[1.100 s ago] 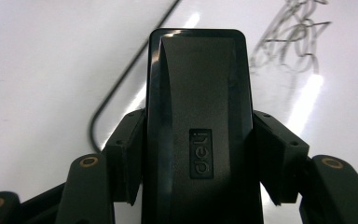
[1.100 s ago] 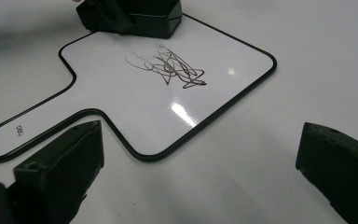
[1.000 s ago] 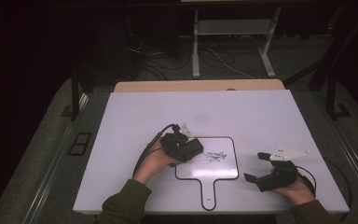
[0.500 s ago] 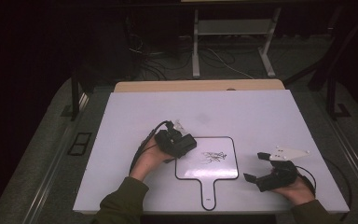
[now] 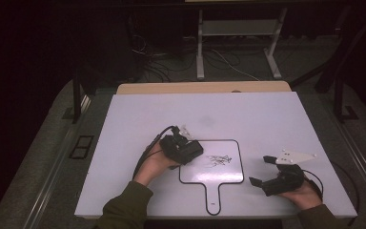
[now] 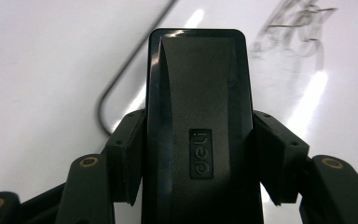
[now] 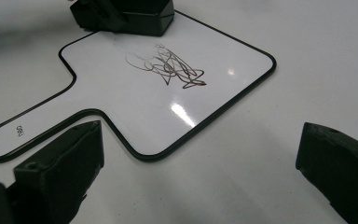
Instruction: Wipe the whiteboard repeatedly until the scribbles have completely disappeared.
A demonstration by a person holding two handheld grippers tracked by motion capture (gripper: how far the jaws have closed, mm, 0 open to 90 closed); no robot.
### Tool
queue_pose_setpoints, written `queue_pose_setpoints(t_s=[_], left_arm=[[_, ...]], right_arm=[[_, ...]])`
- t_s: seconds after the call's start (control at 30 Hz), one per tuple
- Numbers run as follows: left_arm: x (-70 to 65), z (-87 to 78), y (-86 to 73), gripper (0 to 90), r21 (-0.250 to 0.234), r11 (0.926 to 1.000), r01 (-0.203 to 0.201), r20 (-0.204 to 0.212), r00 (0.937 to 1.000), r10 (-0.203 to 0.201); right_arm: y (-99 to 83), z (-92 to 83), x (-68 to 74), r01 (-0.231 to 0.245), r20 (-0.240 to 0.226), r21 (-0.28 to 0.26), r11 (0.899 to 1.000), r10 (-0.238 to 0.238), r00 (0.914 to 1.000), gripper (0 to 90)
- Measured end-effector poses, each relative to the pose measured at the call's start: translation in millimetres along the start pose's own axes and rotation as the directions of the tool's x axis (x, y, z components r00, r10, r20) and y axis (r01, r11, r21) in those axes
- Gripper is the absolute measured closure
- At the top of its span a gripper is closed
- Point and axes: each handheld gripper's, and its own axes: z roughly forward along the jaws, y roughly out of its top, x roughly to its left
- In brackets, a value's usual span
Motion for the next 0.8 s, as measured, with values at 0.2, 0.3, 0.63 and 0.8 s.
queue_pose_setpoints(t_s=[0.2, 0.3, 0.63, 0.8], left_arm=[[1.7, 0.7, 1.1, 39.0, 0.004, 1.0, 0.007, -0.01, 0.9999, -0.007], [-3.1, 0.2, 2.2, 39.0, 0.017, 0.9998, -0.01, -0.004, 0.9999, 0.01], [-4.9, 0.7, 2.8, 39.0, 0.034, 0.999, -0.028, -0.025, 0.9993, 0.029], [-6.3, 0.8, 2.8, 39.0, 0.035, 0.999, -0.028, -0.018, 0.9994, 0.028]], right_arm=[[0.1, 0.7, 0.2, 0.0, 0.0, 0.003, 1.0, 0.0, 1.0, 0.0], [0.1, 1.0, 0.1, 0.0, 0.0, 0.003, 1.0, 0.0, 1.0, 0.0], [-0.2, 0.3, 0.2, 0.001, 0.0, 0.0, 1.0, -0.001, 1.0, 0.0], [0.0, 0.5, 0.1, 0.0, 0.0, 0.003, 1.0, 0.0, 1.0, 0.0]])
